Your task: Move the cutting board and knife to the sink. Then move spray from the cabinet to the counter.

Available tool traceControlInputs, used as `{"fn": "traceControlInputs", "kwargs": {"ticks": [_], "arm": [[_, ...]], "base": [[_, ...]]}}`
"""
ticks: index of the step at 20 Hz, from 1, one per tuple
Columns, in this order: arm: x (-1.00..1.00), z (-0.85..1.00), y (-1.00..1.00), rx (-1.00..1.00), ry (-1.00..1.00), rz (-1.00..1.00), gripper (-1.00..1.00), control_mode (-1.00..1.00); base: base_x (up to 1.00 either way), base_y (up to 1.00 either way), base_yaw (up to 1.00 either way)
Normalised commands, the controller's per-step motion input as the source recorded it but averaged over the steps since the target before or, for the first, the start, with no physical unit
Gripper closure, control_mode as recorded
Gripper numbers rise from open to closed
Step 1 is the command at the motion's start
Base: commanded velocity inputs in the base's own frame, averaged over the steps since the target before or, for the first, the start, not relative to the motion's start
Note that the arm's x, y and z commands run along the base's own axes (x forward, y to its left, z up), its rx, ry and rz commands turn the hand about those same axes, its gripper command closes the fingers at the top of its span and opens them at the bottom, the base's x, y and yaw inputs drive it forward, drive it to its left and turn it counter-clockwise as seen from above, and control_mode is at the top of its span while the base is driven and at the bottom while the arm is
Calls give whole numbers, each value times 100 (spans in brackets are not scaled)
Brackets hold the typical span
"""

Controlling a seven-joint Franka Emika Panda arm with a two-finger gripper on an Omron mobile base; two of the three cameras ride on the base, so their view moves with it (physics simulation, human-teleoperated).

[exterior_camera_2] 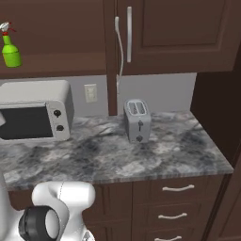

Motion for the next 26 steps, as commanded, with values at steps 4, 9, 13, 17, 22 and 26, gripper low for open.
{"fn": "traceControlInputs", "kwargs": {"ticks": [4, 9, 13, 17, 22, 26], "arm": [[0, 0, 0, 0, 0, 0, -100, 100], [0, 0, 0, 0, 0, 0, -100, 100], [0, 0, 0, 0, 0, 0, -100, 100], [0, 0, 0, 0, 0, 0, -100, 100], [0, 0, 0, 0, 0, 0, -100, 100], [0, 0, 0, 0, 0, 0, -100, 100]], "base": [[84, 32, 2], [98, 46, -2], [100, 27, -13], [100, 47, -22], [100, 57, -28], [66, 21, -13]]}}
